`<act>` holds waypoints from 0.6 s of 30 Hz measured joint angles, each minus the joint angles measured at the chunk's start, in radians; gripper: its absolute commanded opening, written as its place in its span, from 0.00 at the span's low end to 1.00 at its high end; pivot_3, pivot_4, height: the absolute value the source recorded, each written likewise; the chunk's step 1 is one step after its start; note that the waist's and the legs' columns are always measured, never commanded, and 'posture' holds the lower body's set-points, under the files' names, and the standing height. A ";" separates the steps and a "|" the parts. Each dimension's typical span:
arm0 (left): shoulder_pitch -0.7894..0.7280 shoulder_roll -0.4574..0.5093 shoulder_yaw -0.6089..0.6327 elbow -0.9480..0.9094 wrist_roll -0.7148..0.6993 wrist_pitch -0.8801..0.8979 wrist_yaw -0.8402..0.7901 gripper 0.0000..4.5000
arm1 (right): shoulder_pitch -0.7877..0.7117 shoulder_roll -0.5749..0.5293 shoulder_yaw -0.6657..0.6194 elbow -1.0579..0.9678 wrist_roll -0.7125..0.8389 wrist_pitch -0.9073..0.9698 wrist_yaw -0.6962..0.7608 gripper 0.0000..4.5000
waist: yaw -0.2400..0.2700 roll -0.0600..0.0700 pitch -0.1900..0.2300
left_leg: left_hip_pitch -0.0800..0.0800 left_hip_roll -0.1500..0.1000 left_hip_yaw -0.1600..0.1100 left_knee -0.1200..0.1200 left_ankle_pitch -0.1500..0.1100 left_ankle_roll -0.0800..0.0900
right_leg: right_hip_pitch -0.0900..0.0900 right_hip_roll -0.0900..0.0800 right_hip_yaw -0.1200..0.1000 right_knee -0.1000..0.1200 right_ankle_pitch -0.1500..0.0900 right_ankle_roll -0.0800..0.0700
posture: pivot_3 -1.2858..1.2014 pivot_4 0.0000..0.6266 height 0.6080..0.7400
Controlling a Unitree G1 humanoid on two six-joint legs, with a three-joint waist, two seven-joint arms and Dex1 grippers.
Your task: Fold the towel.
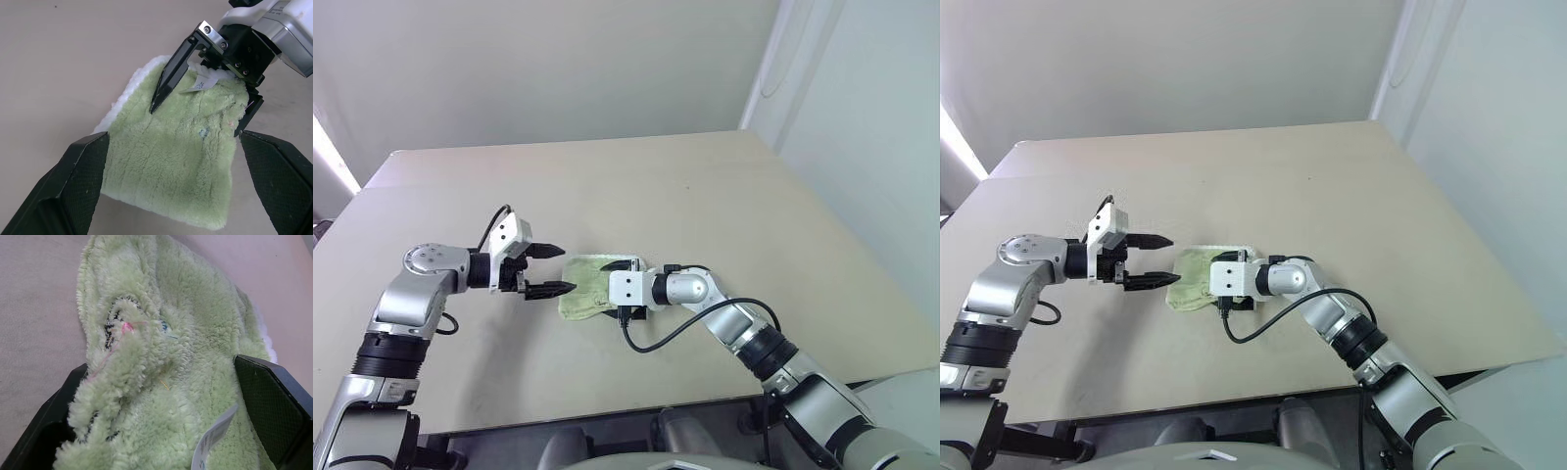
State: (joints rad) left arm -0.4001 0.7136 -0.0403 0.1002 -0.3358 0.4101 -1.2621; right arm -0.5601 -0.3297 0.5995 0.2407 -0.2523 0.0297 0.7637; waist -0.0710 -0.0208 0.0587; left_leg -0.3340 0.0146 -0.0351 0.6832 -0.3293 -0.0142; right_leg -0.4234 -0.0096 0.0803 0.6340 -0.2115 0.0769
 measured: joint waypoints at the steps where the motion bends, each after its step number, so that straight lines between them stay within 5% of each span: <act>1: -0.001 0.000 -0.005 -0.004 0.000 0.002 0.001 0.99 | 0.000 0.000 0.000 -0.001 0.000 0.000 0.000 0.95 | 0.000 0.000 0.000 | 0.000 0.000 0.000 0.000 0.000 0.000 | 0.000 0.000 0.000 0.000 0.000 0.000 | 0.52 0.00 0.79; 7: -0.010 0.001 -0.013 -0.007 -0.001 0.014 0.004 0.99 | 0.005 -0.001 0.000 -0.018 -0.003 0.010 0.002 0.95 | 0.000 0.000 0.000 | -0.001 0.000 0.000 0.000 0.000 0.000 | -0.001 0.000 0.000 0.000 0.000 0.000 | 0.52 0.00 0.79; 14: -0.029 0.001 -0.015 -0.004 -0.001 0.014 0.004 1.00 | 0.008 0.012 0.001 -0.008 -0.039 0.031 -0.016 0.41 | 0.000 0.000 0.000 | -0.002 0.000 0.000 0.000 0.000 0.000 | -0.002 0.000 0.000 0.000 0.000 0.000 | 0.52 0.00 0.79; 18: -0.030 0.001 -0.016 0.012 0.001 0.002 0.000 1.00 | 0.008 0.017 -0.001 0.001 -0.050 0.037 -0.042 0.28 | 0.000 0.000 0.000 | -0.003 0.000 0.000 0.000 0.000 0.000 | -0.002 0.000 0.000 -0.001 0.000 0.000 | 0.52 0.00 0.79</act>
State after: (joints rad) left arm -0.4304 0.7142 -0.0566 0.1122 -0.3353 0.4123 -1.2623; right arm -0.5522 -0.3122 0.5984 0.2413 -0.3022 0.0670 0.7219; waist -0.0713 -0.0205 0.0589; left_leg -0.3367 0.0146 -0.0351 0.6831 -0.3293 -0.0142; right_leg -0.4257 -0.0096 0.0803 0.6333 -0.2116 0.0769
